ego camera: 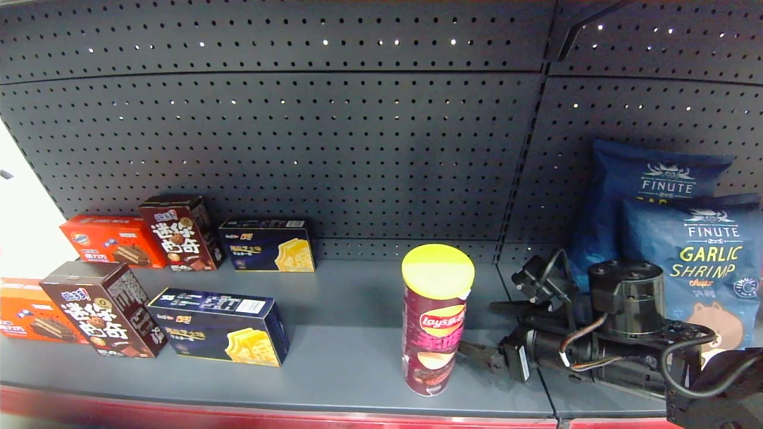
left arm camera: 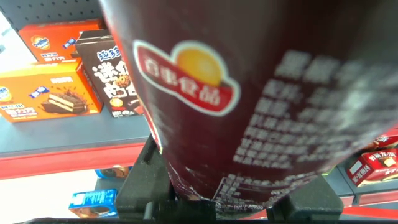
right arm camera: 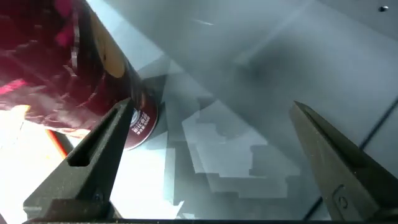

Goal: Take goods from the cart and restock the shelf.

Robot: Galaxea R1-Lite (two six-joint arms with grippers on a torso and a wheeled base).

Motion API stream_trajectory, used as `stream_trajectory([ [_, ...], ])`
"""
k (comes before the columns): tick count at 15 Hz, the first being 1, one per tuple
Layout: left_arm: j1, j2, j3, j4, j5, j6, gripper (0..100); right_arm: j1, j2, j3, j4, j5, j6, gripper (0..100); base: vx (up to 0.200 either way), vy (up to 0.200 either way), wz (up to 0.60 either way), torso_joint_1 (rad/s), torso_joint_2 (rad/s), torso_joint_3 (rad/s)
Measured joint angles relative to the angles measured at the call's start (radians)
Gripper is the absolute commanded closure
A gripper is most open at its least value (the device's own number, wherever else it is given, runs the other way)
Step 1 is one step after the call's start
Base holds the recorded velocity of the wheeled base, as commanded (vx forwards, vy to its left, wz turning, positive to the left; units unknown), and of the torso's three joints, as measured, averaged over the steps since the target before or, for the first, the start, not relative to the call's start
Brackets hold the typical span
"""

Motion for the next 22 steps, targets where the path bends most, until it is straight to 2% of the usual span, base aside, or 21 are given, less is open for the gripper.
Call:
stream_trajectory([
  [7, 0.001, -0.002, 0.004, 0.0, 0.001, 0.0, 100, 0.004, -0.012, 0.012, -0.001, -0.003, 0.005, 0, 0.0, 0.0, 0.0, 0.0, 0.0, 0.0],
  [10, -0.001, 0.005, -0.05, -0.005, -0.011, 0.003, 100, -0.018, -0.096, 0.024, 0.01, -0.035, 0.01, 0, 0.0, 0.0, 0.0, 0.0, 0.0, 0.0],
  [11, -0.005, 0.02, -0.077, -0.005, -0.035, 0.004, 100, -0.024, -0.136, 0.051, 0.016, -0.069, 0.011, 0, 0.0, 0.0, 0.0, 0.0, 0.0, 0.0],
  [15, -0.042, 0.132, -0.159, -0.023, -0.23, 0.005, 100, -0.045, -0.216, 0.153, 0.017, -0.228, 0.016, 0, 0.0, 0.0, 0.0, 0.0, 0.0, 0.0],
  [17, -0.049, 0.22, -0.186, -0.06, -0.28, 0.005, 100, -0.047, -0.223, 0.17, 0.016, -0.238, 0.016, 0, 0.0, 0.0, 0.0, 0.0, 0.0, 0.0],
  [19, -0.056, 0.331, -0.223, -0.128, -0.328, 0.0, 100, -0.047, -0.221, 0.176, 0.016, -0.239, 0.016, 0, 0.0, 0.0, 0.0, 0.0, 0.0, 0.0],
  [22, -0.096, 0.529, -0.27, -0.292, -0.391, -0.023, 100, -0.049, -0.204, 0.175, 0.013, -0.235, 0.017, 0, 0.0, 0.0, 0.0, 0.0, 0.0, 0.0],
])
